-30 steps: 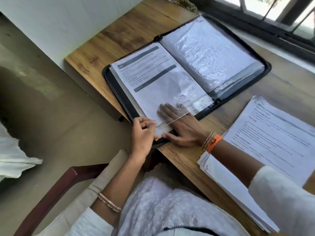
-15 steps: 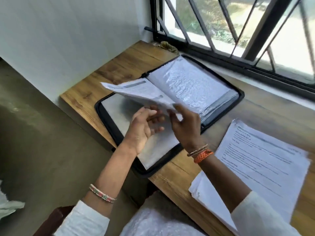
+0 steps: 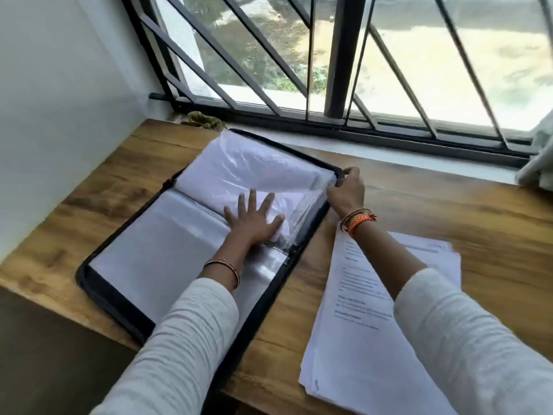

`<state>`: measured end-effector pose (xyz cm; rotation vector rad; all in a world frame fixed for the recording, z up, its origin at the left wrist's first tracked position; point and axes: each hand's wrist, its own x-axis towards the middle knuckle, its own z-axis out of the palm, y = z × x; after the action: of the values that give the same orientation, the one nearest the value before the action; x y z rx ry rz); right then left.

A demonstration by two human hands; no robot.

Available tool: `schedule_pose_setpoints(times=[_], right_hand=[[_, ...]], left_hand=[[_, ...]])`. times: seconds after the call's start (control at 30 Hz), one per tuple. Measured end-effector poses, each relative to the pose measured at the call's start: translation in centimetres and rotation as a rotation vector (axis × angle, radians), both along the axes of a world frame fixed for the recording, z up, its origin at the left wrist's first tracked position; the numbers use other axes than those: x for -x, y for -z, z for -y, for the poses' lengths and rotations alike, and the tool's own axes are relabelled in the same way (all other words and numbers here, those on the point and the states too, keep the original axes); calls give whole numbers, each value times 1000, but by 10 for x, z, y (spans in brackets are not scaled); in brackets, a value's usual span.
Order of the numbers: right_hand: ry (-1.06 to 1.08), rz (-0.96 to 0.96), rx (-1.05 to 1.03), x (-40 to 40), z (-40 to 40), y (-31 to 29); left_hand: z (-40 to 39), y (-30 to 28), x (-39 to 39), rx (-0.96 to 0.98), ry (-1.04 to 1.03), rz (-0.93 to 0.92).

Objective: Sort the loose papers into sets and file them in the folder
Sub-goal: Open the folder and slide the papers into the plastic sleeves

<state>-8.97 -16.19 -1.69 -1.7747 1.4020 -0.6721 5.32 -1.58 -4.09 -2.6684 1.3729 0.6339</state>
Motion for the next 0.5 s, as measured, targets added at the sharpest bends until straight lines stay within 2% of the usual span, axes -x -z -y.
schedule_pose_setpoints(times=[0.1,0.17,0.23,0.27,0.3,0.4,0.5], right_hand=[[-140,-141,163,47,-37,3],[-114,-215,275,90,-68,6],[-44,-332,372,131,-94,18],[-2,-412,382,148,-102,28],[18,-490,371,158,-107,37],[-6,-613,297,173,-117,58],[-27,-642,310,173,-118,62]], left_hand=[[4,-4,10,53,-46,49],[5,-7,39,319,-37,134],[-1,-11,84,650,-18,109],[-3,-10,108,728,14,72],[-3,-8,127,730,44,49],[3,2,159,544,52,-79],[12,9,163,595,-49,-162]])
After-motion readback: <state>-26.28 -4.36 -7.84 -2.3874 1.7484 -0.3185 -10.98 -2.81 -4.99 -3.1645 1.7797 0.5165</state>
